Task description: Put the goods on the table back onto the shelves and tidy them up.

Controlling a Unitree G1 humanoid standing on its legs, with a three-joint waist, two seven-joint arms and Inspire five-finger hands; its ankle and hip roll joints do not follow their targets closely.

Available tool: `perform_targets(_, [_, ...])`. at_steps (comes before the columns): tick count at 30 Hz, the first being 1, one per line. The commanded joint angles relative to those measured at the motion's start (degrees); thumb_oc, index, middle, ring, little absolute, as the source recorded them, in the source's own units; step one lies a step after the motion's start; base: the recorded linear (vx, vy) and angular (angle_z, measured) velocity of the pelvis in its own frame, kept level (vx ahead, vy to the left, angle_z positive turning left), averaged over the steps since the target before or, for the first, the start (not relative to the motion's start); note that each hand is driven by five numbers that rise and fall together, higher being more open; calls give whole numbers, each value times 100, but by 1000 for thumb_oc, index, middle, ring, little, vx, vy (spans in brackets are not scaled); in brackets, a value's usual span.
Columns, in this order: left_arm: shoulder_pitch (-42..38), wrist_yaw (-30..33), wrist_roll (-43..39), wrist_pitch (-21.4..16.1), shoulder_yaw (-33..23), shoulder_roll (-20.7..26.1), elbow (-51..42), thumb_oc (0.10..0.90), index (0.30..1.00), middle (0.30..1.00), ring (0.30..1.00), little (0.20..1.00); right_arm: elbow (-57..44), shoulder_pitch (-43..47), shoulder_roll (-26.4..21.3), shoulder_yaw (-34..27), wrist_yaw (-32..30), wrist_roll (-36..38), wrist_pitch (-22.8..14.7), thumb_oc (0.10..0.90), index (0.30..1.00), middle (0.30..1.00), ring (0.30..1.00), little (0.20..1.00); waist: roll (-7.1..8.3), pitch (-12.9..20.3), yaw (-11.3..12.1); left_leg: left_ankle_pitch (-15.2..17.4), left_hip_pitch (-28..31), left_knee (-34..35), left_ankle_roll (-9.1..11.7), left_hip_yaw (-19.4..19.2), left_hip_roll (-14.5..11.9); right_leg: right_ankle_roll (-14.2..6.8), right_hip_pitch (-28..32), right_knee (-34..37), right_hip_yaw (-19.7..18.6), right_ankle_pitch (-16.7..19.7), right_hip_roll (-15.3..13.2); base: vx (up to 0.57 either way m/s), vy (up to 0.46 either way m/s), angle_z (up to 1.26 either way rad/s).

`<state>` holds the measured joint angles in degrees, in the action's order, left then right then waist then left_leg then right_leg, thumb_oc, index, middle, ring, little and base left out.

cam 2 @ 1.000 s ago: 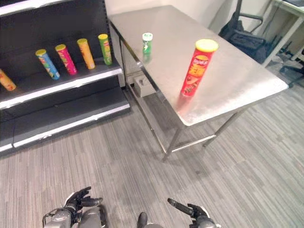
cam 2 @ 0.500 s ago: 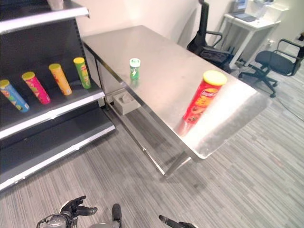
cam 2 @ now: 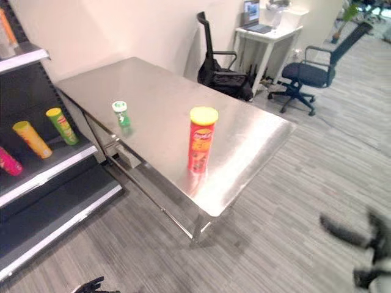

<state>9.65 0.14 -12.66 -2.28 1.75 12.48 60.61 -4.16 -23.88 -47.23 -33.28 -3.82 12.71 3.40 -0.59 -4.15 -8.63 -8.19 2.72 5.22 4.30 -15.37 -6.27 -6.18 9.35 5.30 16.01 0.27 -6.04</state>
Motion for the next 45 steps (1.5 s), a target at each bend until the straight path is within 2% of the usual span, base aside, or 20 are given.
perform_targets(1, [-746,-188,286,-245,255,350,331,800,900,900,900,900,956,1935,-12,812,322,1057,-1465,800,900,900,900,900,250,-189,479,680,156,-159,138,-79,-90,-340,-334,-30,-83,51,-357,17,-24,-10])
perform_targets(2, [-713,-234,330,-248,319,355,353,800,900,900,900,900,693,2377,-121,1104,474,1411,-1593,800,900,900,900,900,243,-117,569,688,171,-160,149,-81,-114,-327,-315,-30,-72,22,-338,15,-36,15])
perform_targets(4, [-588,-288,339,-235,414,322,330,800,900,900,900,900,571,2809,-148,1431,494,1516,-1606,800,900,900,900,900,249,-50,720,683,200,-143,154,-52,-129,-308,-255,-30,-16,-12,-322,22,-26,20])
perform_targets(15, [-416,-246,297,-236,404,318,331,800,900,900,900,900,857,3286,-211,1893,444,1254,-1515,800,900,900,900,900,285,-9,971,682,236,-82,157,73,-103,-302,-137,-30,156,-13,-358,5,-1,15])
perform_targets(24, [-347,-210,299,-259,335,317,313,800,900,900,900,900,935,3367,-127,1988,453,1105,-1476,800,900,900,900,900,306,-2,1068,674,248,-56,140,177,-71,-309,-76,-30,273,2,-401,7,0,6])
perform_targets(30, [-332,-245,341,-273,368,334,286,800,900,900,900,900,859,3493,-43,2045,613,1401,-1500,800,900,900,900,900,304,7,1098,695,265,-43,126,199,-53,-326,-68,-30,288,6,-425,0,0,0])
perform_targets(45, [-339,-255,408,-289,497,343,287,800,900,900,900,900,950,4147,-243,2565,691,1386,-1522,800,900,900,900,900,345,37,1201,722,291,-50,121,247,-32,-327,-24,-33,351,13,-455,3,1,1])
